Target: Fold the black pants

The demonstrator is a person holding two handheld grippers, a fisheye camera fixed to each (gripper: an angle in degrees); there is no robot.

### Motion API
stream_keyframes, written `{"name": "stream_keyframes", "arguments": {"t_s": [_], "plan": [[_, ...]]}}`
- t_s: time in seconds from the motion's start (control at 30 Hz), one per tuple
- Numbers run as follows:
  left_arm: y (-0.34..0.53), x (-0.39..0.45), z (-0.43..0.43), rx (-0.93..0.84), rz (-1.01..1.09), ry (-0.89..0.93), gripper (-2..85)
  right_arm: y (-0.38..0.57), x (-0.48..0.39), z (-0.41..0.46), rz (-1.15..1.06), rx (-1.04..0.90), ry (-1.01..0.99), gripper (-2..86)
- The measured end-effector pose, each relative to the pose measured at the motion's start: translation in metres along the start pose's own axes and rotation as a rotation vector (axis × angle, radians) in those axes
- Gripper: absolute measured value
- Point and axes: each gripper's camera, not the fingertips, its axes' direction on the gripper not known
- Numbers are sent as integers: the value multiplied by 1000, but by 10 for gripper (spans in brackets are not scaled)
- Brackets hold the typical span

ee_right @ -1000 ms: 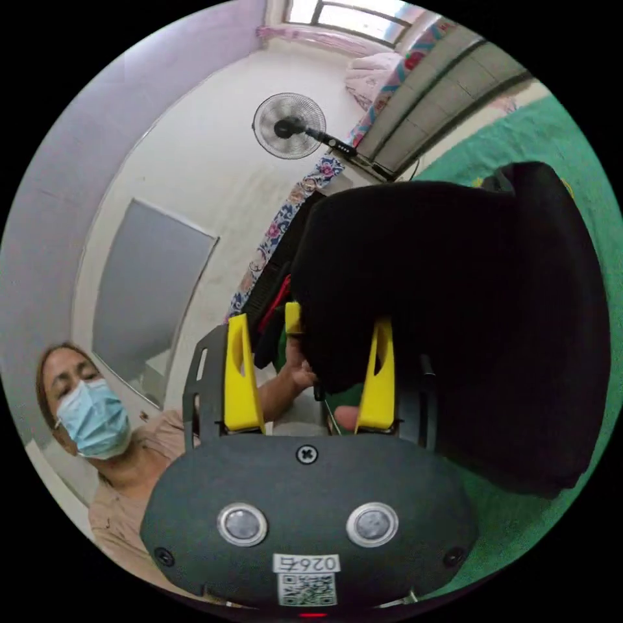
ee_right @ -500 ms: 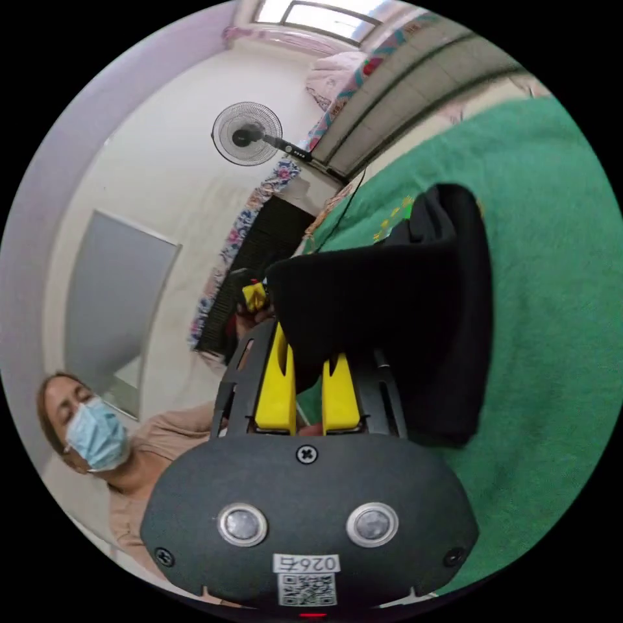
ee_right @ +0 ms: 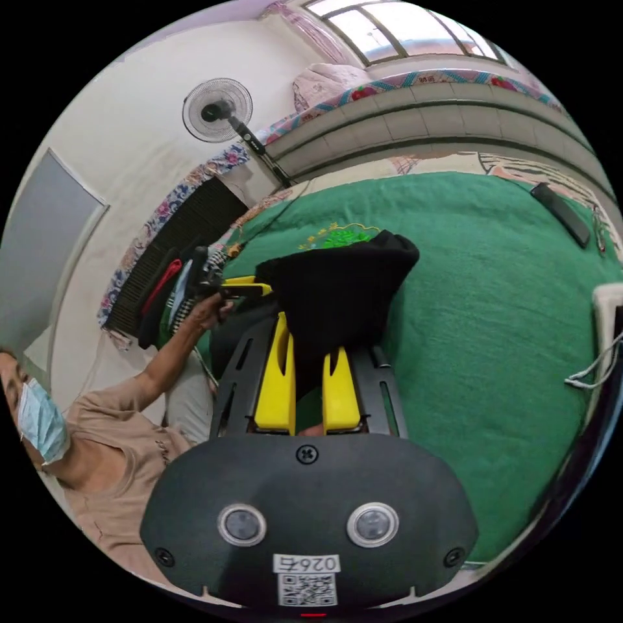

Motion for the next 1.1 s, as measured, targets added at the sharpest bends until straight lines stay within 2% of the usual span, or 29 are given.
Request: {"name": "stream_keyframes", "arguments": {"t_s": [0.13, 0.2, 0.4, 0.5, 0.63, 0.77, 0.83, 0.9, 0.97, 1.0, 1.03, 1.1], "plan": [[-4, 11, -1, 0, 33, 18, 118, 15, -9, -2, 65, -21, 141, 18], [-2, 5, -9, 35, 38, 117, 78, 21, -14, -5, 92, 12, 178, 18], [8, -30, -46, 88, 7, 382, 62, 41, -49, -16, 97, 112, 294, 16], [22, -48, -82, 135, -11, 401, 62, 55, -72, -27, 64, 201, 238, 16], [45, -61, -136, 173, 21, 326, 62, 76, -100, -47, 1, 304, 37, 15], [69, -79, -180, 286, -19, 277, 62, 84, -123, -51, -36, 335, -7, 16], [67, -91, -175, 277, -63, 294, 63, 79, -122, -36, -4, 283, 34, 22], [56, -106, -144, 169, -138, 318, 69, 73, -107, -11, 72, 171, 81, 36], [49, -117, -121, 72, -206, 321, 77, 72, -84, 15, 219, 78, 250, 65], [49, -124, -119, 56, -243, 321, 80, 75, -72, 25, 312, 17, 417, 71], [50, -127, -121, 67, -254, 326, 81, 80, -68, 27, 348, 3, 534, 63], [59, -128, -142, 196, -258, 362, 82, 90, -77, 17, 355, 108, 498, 64]]}}
